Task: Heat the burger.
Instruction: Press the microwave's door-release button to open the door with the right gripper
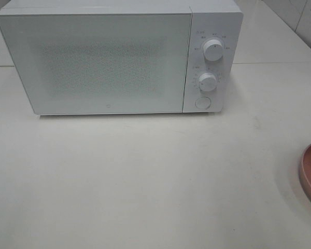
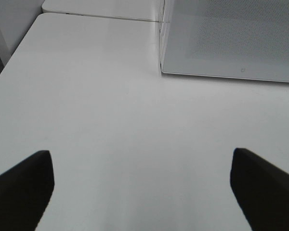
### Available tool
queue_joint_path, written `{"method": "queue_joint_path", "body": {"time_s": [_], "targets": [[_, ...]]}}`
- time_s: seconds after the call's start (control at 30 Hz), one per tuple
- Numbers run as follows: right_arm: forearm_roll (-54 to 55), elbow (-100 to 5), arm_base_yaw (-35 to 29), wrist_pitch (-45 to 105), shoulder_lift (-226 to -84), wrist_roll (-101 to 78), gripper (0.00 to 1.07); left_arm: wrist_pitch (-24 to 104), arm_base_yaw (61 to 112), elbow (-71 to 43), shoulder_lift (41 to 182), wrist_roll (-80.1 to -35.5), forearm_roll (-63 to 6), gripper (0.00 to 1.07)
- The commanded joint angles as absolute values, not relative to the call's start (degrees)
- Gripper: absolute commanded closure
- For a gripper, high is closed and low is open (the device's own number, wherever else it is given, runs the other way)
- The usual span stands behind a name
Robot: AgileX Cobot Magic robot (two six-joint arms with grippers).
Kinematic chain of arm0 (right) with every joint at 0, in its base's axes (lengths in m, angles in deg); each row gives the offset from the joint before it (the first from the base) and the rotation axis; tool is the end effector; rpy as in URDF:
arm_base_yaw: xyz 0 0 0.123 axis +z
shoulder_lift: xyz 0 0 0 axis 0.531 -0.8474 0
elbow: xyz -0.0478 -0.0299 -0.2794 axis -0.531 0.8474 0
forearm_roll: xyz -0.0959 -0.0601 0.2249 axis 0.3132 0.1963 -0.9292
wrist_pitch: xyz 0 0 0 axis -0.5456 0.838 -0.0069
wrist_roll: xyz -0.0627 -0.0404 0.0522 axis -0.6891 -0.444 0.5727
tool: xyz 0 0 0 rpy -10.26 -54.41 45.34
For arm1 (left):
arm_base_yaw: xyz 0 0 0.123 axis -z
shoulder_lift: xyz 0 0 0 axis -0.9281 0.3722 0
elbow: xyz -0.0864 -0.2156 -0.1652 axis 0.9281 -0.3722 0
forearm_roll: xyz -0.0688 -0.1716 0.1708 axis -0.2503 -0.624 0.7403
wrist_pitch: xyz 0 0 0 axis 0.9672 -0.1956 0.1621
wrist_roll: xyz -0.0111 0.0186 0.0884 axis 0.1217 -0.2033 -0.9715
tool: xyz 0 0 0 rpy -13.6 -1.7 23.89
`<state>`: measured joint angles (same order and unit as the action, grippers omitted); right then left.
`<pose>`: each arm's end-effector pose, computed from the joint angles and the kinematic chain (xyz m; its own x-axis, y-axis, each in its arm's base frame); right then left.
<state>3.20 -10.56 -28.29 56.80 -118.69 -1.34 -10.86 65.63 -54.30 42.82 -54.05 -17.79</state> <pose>0.1163 0.0064 0.3132 -0.3414 0.0384 -0.9391 -0.0314 0.9981 0.0522 -0.0092 -0.0058 0.2804 -0.4562 -0.0512 -0.8884 -0.0054 0.9985 -0.0549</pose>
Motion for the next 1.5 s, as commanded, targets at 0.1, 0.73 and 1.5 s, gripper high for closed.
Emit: {"method": "queue_joint_path", "body": {"time_s": [0.1, 0.73, 1.5], "targets": [[3.08, -10.56, -28.46, 50.73, -123.33, -0.88, 0.31, -9.94, 65.45, -54.41, 41.61, -54.05, -18.25, 0.16], [3.37, -10.56, -28.46, 29.82, -140.98, -0.88, 0.31, -9.94, 65.45, -54.41, 41.61, -54.05, -18.25, 0.16], [-10.1, 2.67, -27.03, -8.8, -159.03, -10.51, 0.31, -9.94, 65.45, -54.41, 41.61, -54.05, -18.25, 0.16]]}}
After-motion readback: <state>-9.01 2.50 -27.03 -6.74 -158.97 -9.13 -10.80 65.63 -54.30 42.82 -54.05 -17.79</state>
